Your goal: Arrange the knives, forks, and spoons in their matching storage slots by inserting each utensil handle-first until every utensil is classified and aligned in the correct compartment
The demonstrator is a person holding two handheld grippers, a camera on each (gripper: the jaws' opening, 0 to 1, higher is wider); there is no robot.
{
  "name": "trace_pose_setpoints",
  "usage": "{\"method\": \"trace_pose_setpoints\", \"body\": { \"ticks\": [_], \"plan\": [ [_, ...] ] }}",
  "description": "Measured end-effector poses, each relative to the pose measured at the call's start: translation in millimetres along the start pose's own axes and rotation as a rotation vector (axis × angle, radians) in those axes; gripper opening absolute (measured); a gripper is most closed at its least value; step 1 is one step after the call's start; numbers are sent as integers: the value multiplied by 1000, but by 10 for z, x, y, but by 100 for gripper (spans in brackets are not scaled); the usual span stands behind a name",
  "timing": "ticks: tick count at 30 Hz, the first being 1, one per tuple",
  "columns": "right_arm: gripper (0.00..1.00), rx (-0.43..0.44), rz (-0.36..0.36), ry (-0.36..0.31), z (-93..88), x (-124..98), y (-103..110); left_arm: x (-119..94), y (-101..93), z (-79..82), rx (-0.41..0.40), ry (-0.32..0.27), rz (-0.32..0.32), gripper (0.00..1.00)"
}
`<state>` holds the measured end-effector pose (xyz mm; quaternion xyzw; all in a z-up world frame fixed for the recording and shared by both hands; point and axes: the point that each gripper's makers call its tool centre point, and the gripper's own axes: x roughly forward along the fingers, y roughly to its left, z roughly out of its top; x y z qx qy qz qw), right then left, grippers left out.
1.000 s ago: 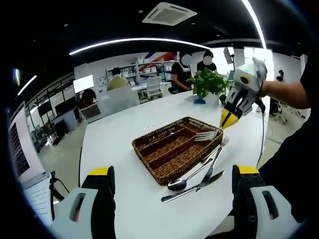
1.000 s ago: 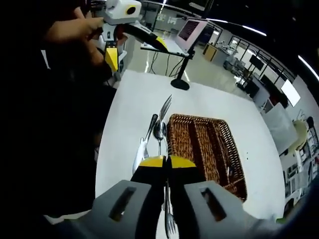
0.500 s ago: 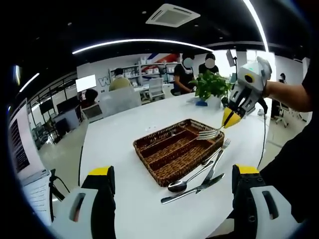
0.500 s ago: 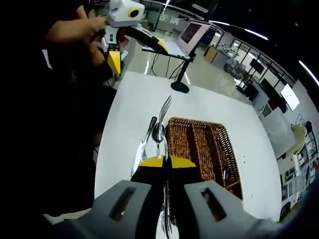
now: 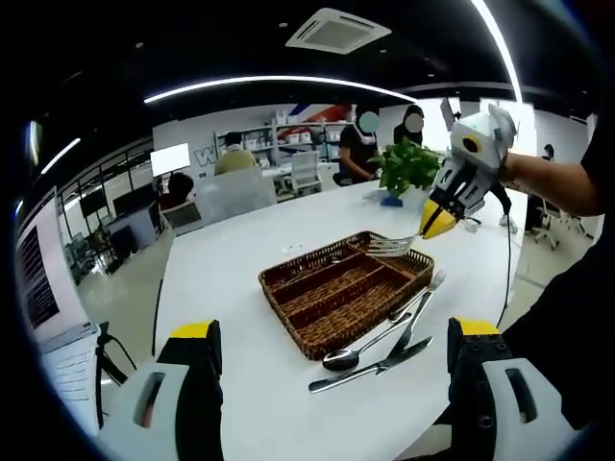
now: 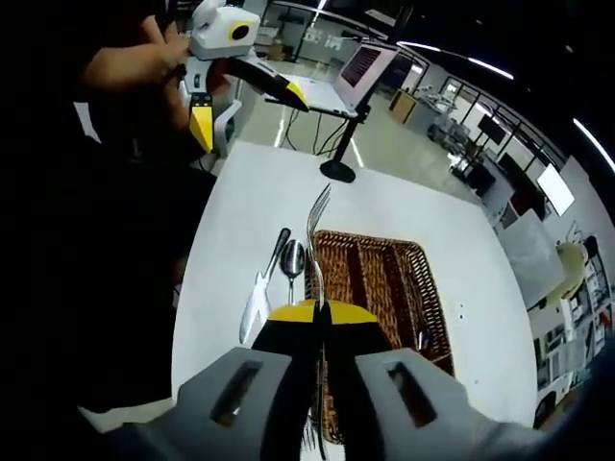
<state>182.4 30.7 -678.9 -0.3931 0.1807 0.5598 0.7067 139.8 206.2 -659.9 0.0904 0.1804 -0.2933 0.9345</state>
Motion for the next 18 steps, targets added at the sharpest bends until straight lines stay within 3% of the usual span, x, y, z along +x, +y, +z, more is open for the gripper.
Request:
{"method": "trace_pose_setpoints", "body": {
  "ticks": [7, 18],
  "plan": [
    [0, 3, -24, -11, 19, 5, -188, 4, 12, -34, 15, 29, 12, 99],
    [0, -12, -56, -16, 66, 25, -452, -26, 18, -6, 0, 2, 23, 99]
  ]
}}
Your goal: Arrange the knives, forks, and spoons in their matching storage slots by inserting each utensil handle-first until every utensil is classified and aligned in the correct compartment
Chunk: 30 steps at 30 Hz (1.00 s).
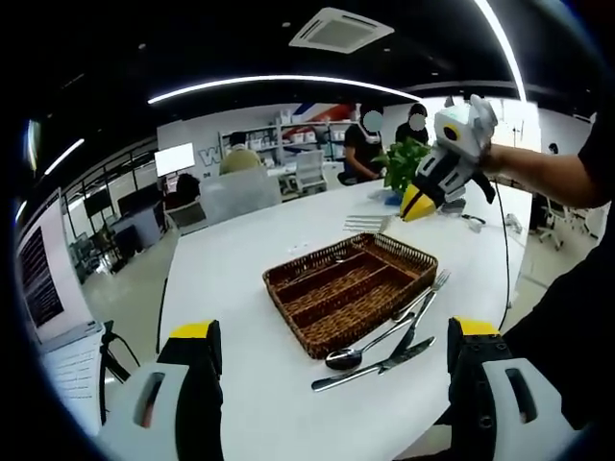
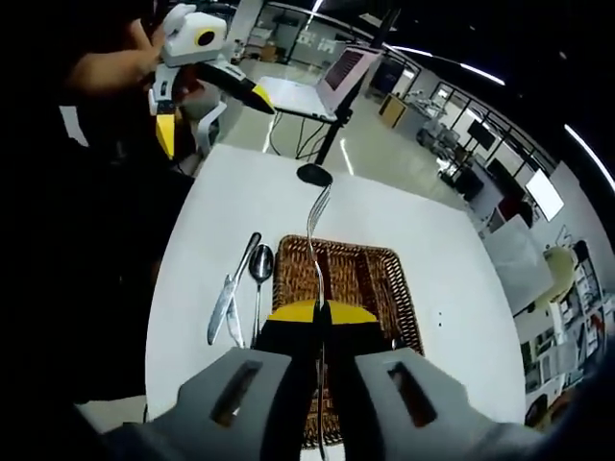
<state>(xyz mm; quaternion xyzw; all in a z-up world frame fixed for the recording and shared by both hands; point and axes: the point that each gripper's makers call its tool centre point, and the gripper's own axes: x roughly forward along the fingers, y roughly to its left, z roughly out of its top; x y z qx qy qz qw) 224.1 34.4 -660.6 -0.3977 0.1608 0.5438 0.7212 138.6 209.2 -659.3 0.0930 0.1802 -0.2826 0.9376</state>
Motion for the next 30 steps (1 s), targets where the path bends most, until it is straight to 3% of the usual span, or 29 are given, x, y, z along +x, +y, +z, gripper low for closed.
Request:
{"method": "trace_pose_setpoints", "body": {
  "ticks": [30],
  "plan": [
    [0, -28, -38, 27, -79, 323, -567, 19, 38, -59, 17, 12, -4, 99]
  ]
}}
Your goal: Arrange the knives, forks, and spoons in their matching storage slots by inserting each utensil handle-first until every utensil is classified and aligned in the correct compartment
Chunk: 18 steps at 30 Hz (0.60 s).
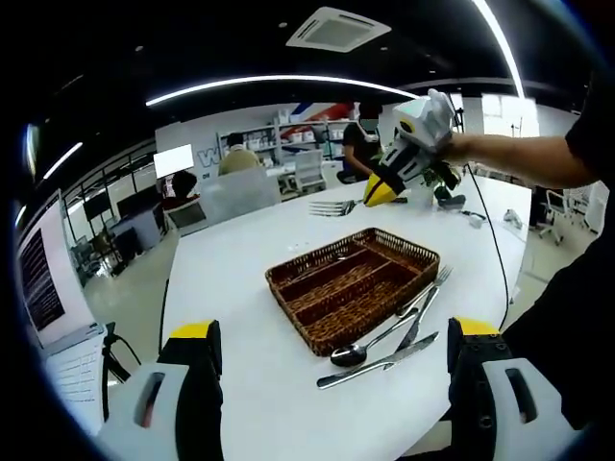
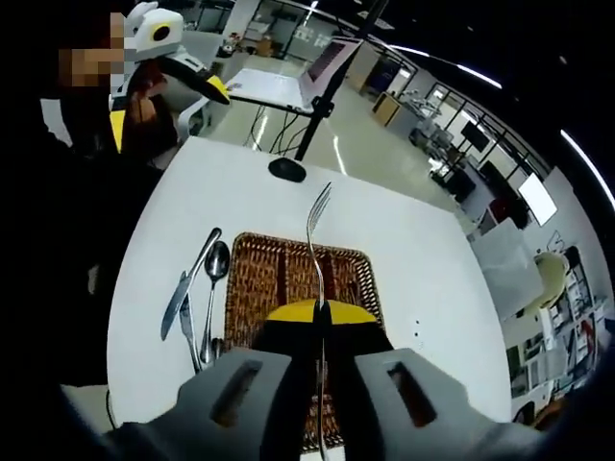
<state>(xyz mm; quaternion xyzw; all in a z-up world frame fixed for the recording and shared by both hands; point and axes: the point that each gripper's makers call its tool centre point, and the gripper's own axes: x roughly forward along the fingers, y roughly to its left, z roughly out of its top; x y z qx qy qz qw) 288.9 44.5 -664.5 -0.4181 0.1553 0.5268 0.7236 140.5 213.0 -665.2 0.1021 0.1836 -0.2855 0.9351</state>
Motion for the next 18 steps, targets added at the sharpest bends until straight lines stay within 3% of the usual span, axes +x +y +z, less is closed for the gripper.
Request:
{"method": "trace_pose_setpoints", "body": {
  "ticks": [18],
  "plan": [
    [0, 7, -2, 13, -172, 191, -285, 32, 71, -6, 21, 23, 15, 99]
  ]
}}
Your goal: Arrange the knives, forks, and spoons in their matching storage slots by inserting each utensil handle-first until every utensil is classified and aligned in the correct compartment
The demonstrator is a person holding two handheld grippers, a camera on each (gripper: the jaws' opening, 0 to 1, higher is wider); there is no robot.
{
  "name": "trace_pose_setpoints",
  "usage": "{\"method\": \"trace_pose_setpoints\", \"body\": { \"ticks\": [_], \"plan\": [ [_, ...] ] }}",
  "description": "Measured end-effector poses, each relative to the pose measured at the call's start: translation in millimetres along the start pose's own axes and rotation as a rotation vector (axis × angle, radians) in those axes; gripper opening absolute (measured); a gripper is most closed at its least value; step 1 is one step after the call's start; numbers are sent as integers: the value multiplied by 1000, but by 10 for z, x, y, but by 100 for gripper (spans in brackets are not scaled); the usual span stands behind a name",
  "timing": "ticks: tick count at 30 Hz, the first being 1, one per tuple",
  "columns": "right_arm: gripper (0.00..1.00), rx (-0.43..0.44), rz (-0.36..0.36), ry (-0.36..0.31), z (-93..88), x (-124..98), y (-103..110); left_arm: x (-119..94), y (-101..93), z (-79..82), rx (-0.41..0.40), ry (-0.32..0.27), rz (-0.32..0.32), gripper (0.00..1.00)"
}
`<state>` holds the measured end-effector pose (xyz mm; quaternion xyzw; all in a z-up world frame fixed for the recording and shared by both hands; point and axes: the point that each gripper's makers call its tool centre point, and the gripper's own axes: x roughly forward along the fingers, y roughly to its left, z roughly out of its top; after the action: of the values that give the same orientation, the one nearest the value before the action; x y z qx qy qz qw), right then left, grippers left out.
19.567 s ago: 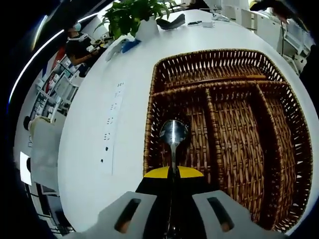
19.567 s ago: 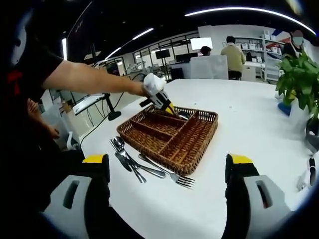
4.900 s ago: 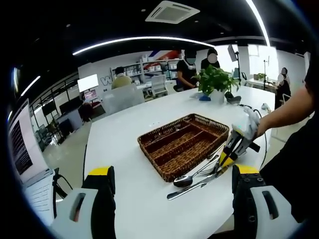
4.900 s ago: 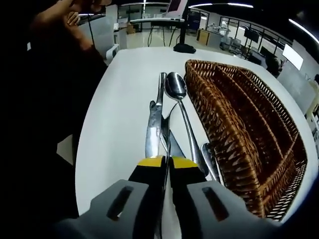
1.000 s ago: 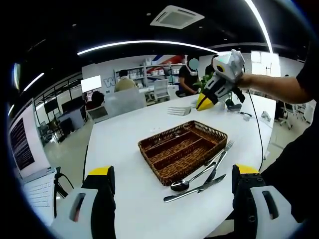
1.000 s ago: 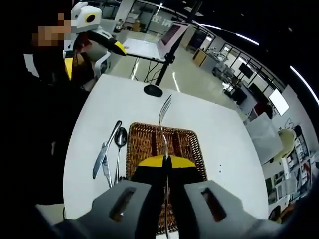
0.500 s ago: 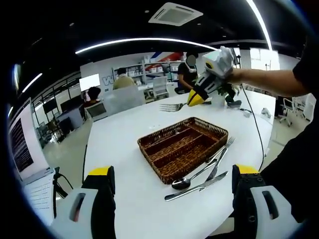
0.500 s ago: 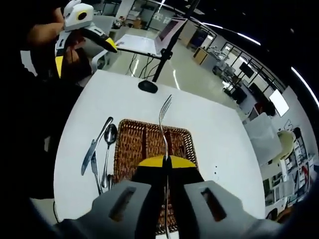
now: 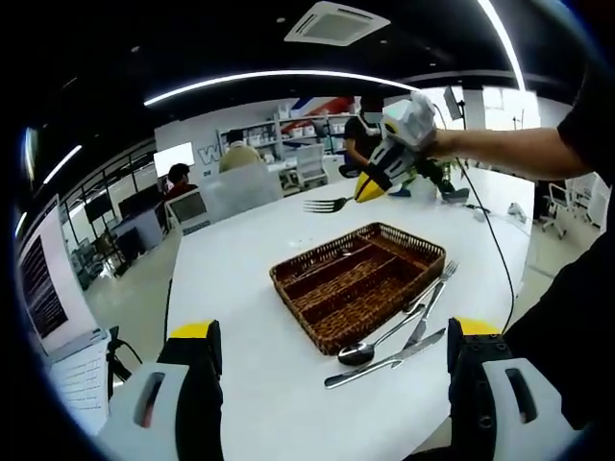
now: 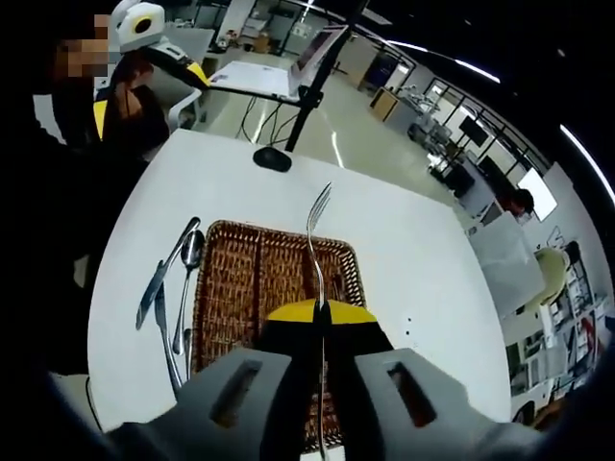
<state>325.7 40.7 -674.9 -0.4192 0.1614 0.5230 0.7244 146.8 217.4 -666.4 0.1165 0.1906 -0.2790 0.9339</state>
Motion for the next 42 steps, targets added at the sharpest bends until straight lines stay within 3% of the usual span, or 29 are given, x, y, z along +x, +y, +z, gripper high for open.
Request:
{"method": "trace_pose_setpoints", "body": {
  "ticks": [13, 28, 42],
  "plan": [
    [0, -65, -10, -12, 68, 118, -164, 9, 12, -24, -13, 10, 6, 99],
    [0, -57, 5, 13, -9, 236, -214, 7, 43, -45, -19, 13, 12, 99],
    [0, -20, 30, 47, -333, 588, -107, 24, 42, -104, -17, 30, 10, 99]
  ]
}}
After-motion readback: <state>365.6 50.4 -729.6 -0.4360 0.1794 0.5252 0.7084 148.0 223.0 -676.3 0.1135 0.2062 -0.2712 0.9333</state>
